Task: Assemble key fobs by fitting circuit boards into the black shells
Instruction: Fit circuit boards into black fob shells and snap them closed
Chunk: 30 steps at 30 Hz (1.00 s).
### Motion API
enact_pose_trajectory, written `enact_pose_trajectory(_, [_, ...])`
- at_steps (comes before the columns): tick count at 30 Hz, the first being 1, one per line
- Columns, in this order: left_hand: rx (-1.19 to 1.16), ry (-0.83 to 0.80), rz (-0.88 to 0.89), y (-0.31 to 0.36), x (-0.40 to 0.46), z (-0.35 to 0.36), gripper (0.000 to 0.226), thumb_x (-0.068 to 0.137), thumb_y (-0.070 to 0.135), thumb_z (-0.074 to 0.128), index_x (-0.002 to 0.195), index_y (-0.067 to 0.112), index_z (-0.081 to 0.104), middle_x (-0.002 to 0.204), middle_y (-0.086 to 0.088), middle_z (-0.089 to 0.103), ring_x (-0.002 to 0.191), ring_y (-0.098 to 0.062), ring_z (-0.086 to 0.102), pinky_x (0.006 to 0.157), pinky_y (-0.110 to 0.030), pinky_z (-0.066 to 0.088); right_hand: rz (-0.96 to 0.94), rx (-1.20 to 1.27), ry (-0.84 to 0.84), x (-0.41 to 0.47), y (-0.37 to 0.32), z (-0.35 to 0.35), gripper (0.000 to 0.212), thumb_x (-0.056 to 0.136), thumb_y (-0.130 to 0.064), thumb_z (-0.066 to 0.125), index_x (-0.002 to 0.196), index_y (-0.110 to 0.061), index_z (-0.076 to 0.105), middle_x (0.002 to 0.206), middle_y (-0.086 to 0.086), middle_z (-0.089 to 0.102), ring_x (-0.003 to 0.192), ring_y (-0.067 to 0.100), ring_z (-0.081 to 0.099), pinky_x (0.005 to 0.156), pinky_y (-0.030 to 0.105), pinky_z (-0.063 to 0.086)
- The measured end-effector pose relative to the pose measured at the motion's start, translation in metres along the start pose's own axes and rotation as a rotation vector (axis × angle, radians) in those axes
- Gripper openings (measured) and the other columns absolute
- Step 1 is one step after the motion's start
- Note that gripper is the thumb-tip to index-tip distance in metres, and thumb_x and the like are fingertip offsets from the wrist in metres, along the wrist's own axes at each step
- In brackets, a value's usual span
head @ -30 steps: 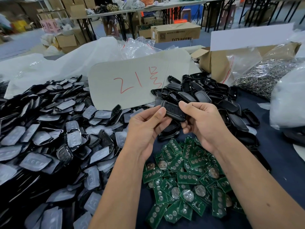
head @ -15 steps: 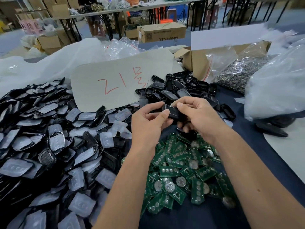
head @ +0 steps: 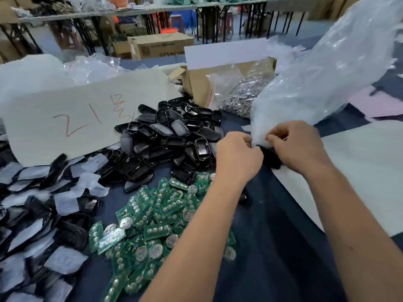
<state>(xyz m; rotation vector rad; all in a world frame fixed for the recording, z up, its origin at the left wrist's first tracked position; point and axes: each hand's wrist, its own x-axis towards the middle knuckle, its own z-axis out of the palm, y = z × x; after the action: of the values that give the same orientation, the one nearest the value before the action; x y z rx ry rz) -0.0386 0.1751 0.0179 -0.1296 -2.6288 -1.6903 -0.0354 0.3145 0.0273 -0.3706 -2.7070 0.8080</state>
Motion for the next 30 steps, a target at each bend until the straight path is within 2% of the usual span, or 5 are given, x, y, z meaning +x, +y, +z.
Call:
enact_pose_trajectory(4, [0.092,0.064,0.040,-0.009,-0.001,-0.011,0.025,0.086,0.003,0.065,0.101,0.014,0.080,0.097,0.000,0.077,0.095,-0.019,0.070,0.089,-0.028,0.055,-0.095,0.014,0.036,0.000,-0.008,-0.005,0.012,0.093,-0.017,0.069,0.088,-0.021,0.079,0.089,0.002,0.077,0.090,0.024,0.070,0.082,0.029,0.050])
enact_pose_trajectory(11, [0.030,0.092,-0.042,-0.028,-0.002,-0.037,0.034,0.077,-0.007,0.056,0.081,0.020,0.078,0.089,-0.002,0.076,0.089,-0.020,0.072,0.085,-0.034,0.060,-0.170,-0.316,-0.707,-0.022,-0.056,0.010,0.025,0.088,-0.028,0.077,0.100,-0.009,0.065,0.069,0.011,0.076,0.057,0.023,0.074,0.068,0.034,0.063])
enact_pose_trajectory(16, [0.002,0.100,-0.029,-0.035,0.000,-0.044,0.034,0.080,-0.007,0.055,0.081,0.018,0.078,0.089,-0.002,0.077,0.088,-0.022,0.074,0.086,-0.040,0.061,-0.215,-0.308,-0.704,-0.021,-0.063,0.016,0.036,0.081,-0.023,0.085,0.106,-0.010,0.064,0.080,0.007,0.075,0.046,0.013,0.065,0.046,0.022,0.045])
enact_pose_trajectory(23, [-0.072,0.150,0.055,-0.041,-0.010,-0.077,0.022,0.101,0.032,0.059,0.088,0.026,0.076,0.075,0.006,0.072,0.074,-0.014,0.070,0.070,-0.040,0.059,-0.238,0.250,-0.359,-0.013,-0.075,0.024,0.019,0.072,-0.019,0.091,0.081,-0.024,0.075,0.064,-0.008,0.065,0.055,0.002,0.056,0.058,0.021,0.043])
enact_pose_trajectory(30, [-0.180,0.188,-0.083,-0.075,-0.028,-0.154,0.010,0.092,0.018,0.076,0.087,0.027,0.080,0.082,-0.002,0.079,0.082,-0.024,0.075,0.077,-0.046,0.062,-0.413,0.457,-0.613,-0.039,-0.128,0.059,0.041,0.075,-0.011,0.092,0.105,-0.018,0.065,0.084,0.006,0.074,0.069,0.023,0.073,0.066,0.038,0.063])
